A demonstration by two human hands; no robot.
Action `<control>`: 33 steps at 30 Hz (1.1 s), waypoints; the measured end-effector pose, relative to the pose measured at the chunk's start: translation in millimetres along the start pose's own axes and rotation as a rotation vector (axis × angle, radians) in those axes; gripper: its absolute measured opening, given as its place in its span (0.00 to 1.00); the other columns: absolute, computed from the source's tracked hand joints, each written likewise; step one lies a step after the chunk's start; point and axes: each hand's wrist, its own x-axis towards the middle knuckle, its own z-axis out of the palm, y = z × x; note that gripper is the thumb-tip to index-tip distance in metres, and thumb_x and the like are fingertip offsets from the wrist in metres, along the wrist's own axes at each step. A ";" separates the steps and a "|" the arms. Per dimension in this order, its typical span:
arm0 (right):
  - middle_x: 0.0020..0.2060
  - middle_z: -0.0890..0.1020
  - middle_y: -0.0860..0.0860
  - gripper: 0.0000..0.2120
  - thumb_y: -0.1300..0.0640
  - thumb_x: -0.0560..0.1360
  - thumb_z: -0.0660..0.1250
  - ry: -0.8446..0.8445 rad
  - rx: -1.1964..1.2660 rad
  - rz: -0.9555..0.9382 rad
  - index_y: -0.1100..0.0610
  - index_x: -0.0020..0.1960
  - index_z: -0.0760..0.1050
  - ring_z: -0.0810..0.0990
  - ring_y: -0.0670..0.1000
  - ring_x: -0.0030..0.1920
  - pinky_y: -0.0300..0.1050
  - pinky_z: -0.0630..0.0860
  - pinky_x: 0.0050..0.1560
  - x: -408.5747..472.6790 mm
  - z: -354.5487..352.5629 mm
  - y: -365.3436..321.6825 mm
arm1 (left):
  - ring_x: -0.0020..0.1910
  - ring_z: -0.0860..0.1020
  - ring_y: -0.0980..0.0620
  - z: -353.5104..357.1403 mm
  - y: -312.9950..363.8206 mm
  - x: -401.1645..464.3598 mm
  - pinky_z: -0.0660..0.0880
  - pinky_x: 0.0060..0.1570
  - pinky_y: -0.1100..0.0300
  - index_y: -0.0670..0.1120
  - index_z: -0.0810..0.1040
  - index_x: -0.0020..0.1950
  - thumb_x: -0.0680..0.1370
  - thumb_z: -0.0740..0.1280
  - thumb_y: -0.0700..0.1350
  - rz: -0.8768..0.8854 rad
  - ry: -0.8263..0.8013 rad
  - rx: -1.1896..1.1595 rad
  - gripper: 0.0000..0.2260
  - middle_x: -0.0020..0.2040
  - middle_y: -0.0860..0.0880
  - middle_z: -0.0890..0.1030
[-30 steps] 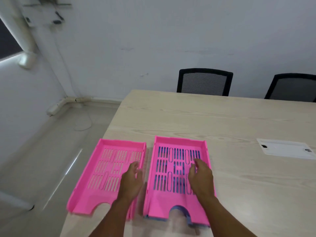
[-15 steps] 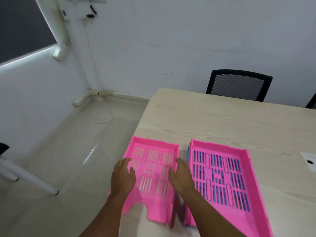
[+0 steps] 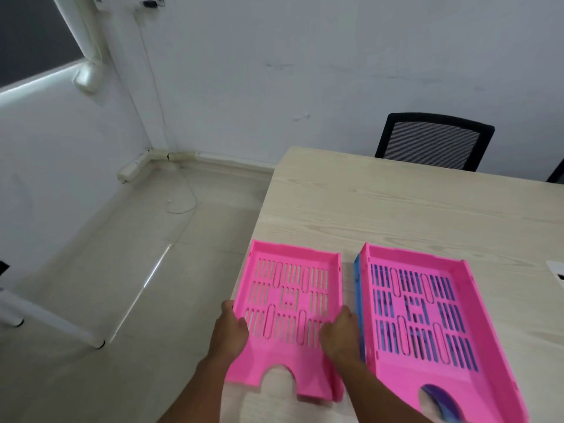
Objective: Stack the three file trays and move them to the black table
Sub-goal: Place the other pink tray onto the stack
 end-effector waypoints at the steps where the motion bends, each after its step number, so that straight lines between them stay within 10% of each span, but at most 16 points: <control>1: 0.61 0.76 0.59 0.25 0.65 0.75 0.65 0.023 0.025 -0.010 0.62 0.71 0.66 0.79 0.58 0.55 0.56 0.81 0.57 1.2 0.0 -0.8 | 0.38 0.77 0.45 -3.4 0.3 0.0 0.69 0.33 0.57 0.41 0.64 0.66 0.81 0.58 0.37 0.020 0.004 -0.012 0.14 0.50 0.40 0.79; 11: 0.62 0.75 0.60 0.24 0.70 0.77 0.62 0.251 0.265 -0.148 0.64 0.73 0.68 0.78 0.57 0.58 0.38 0.68 0.61 -0.4 -61.7 -53.3 | 0.41 0.75 0.46 -37.5 42.7 10.9 0.69 0.38 0.55 0.45 0.65 0.56 0.80 0.57 0.37 0.139 0.050 -0.236 0.07 0.48 0.44 0.77; 18: 0.53 0.84 0.62 0.19 0.69 0.75 0.62 0.331 0.239 -0.165 0.64 0.64 0.78 0.84 0.59 0.47 0.54 0.83 0.53 16.6 -120.8 -28.7 | 0.35 0.75 0.48 -16.3 91.3 -7.2 0.69 0.35 0.55 0.46 0.64 0.54 0.79 0.57 0.37 0.231 -0.045 -0.256 0.06 0.45 0.45 0.78; 27: 0.55 0.85 0.63 0.20 0.65 0.72 0.66 0.460 0.288 -0.015 0.64 0.63 0.79 0.83 0.61 0.54 0.50 0.75 0.62 20.9 -222.4 51.6 | 0.30 0.73 0.54 67.0 157.2 -67.9 0.66 0.25 0.64 0.45 0.65 0.55 0.79 0.59 0.37 0.369 -0.206 -0.259 0.06 0.45 0.43 0.82; 33: 0.54 0.85 0.58 0.18 0.67 0.74 0.63 0.468 0.316 0.059 0.59 0.62 0.81 0.76 0.56 0.38 0.43 0.69 0.44 23.9 -260.0 98.3 | 0.27 0.71 0.55 124.3 170.1 -110.5 0.64 0.24 0.64 0.47 0.64 0.51 0.79 0.60 0.37 0.352 -0.205 -0.236 0.07 0.39 0.45 0.80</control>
